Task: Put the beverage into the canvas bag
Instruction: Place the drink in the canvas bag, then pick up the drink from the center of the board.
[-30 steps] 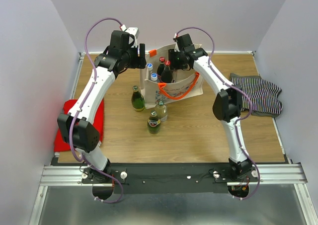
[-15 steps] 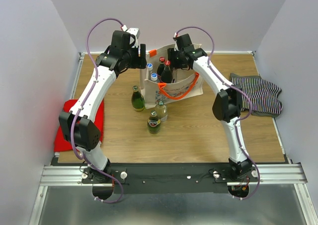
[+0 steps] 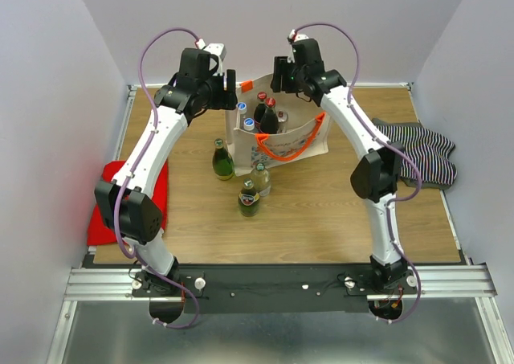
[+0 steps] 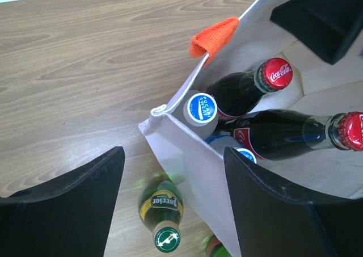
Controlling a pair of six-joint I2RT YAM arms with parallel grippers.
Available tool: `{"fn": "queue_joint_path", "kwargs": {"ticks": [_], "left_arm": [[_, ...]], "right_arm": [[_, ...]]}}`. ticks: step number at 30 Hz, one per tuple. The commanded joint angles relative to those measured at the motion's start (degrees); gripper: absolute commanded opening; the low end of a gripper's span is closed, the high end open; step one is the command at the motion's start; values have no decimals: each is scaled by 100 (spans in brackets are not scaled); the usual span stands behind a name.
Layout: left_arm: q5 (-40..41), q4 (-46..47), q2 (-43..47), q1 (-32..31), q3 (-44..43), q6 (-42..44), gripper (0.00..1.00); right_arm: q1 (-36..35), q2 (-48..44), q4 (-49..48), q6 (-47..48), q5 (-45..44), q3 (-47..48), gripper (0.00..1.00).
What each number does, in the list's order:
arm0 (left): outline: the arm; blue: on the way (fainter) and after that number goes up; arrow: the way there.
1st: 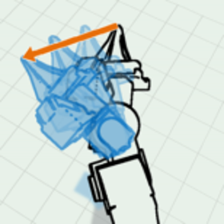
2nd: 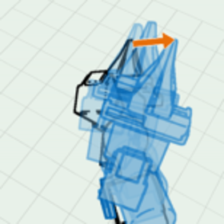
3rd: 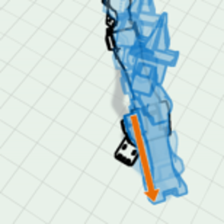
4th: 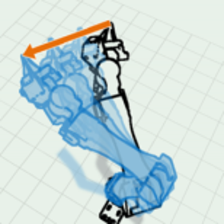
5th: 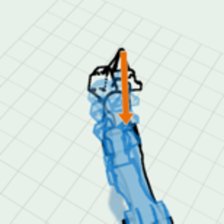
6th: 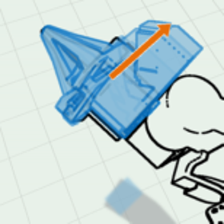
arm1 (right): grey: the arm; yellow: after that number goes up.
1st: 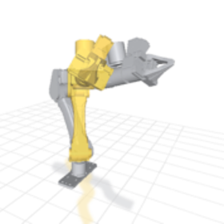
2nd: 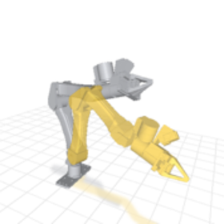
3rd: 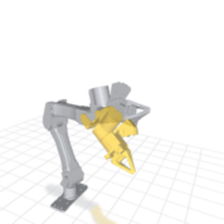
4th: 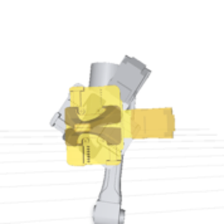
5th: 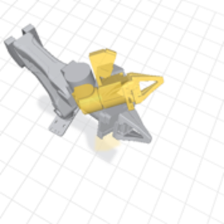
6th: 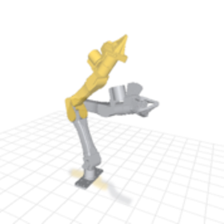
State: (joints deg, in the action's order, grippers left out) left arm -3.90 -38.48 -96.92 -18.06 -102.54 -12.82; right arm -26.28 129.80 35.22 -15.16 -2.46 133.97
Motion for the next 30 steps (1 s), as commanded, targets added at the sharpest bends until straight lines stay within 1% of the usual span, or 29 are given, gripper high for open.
{"fn": "queue_joint_path", "kwargs": {"ticks": [1,7,14,19,24,30], "left_arm": [[-111,-45,147,22,-143,122,79],[-128,-168,542,22,234,165,79],[30,-283,1193,22,1156,131,79],[-40,-230,1605,22,1939,-19,79],[-172,16,1738,22,2597,-98,79],[-190,297,1747,22,2889,-159,79]], "right_arm": [[9,-437,-218,13,-246,112,68],[9,-824,-165,65,-422,111,68],[18,-1439,-121,57,-694,-28,68],[18,-1800,-77,74,-843,-213,69],[18,-2072,-68,101,-888,-529,69],[9,-2283,-130,66,-862,-829,69]]}}
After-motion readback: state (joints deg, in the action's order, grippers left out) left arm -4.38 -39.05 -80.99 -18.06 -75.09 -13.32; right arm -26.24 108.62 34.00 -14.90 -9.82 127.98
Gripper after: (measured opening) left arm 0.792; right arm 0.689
